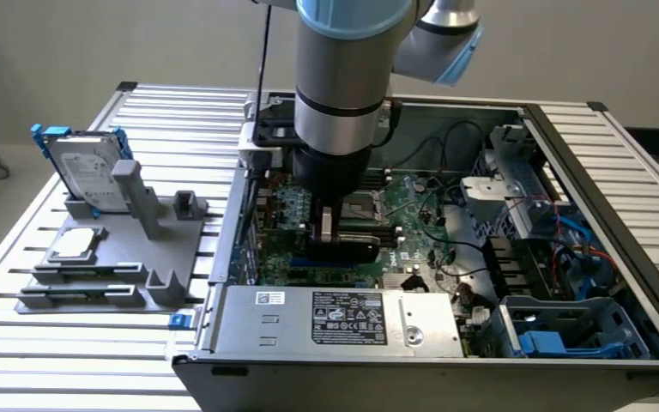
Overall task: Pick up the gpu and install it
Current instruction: 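Insert the gpu into the slot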
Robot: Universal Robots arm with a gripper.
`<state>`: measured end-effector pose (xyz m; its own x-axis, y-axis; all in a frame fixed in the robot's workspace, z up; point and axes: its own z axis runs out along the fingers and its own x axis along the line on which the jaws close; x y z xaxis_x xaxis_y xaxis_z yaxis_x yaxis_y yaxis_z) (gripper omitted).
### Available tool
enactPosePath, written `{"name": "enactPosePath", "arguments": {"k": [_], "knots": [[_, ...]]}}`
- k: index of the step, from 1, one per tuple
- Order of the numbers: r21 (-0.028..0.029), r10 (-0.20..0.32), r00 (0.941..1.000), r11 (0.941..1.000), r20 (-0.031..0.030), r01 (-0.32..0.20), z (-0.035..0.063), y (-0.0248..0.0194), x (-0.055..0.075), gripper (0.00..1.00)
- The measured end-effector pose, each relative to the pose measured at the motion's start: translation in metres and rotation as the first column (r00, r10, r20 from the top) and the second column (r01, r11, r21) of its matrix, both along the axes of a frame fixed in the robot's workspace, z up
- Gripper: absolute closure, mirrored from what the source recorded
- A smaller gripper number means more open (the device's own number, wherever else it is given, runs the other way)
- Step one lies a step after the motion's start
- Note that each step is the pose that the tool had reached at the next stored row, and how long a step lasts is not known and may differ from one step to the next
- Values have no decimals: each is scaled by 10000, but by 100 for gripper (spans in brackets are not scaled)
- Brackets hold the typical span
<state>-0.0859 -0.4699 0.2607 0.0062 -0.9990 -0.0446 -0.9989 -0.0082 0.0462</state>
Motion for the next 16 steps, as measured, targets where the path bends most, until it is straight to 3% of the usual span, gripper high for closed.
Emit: {"name": "enactPosePath", "arguments": {"k": [16], "knots": [[6,196,9998,9998,2,-196,-15,0,-2,74]]}}
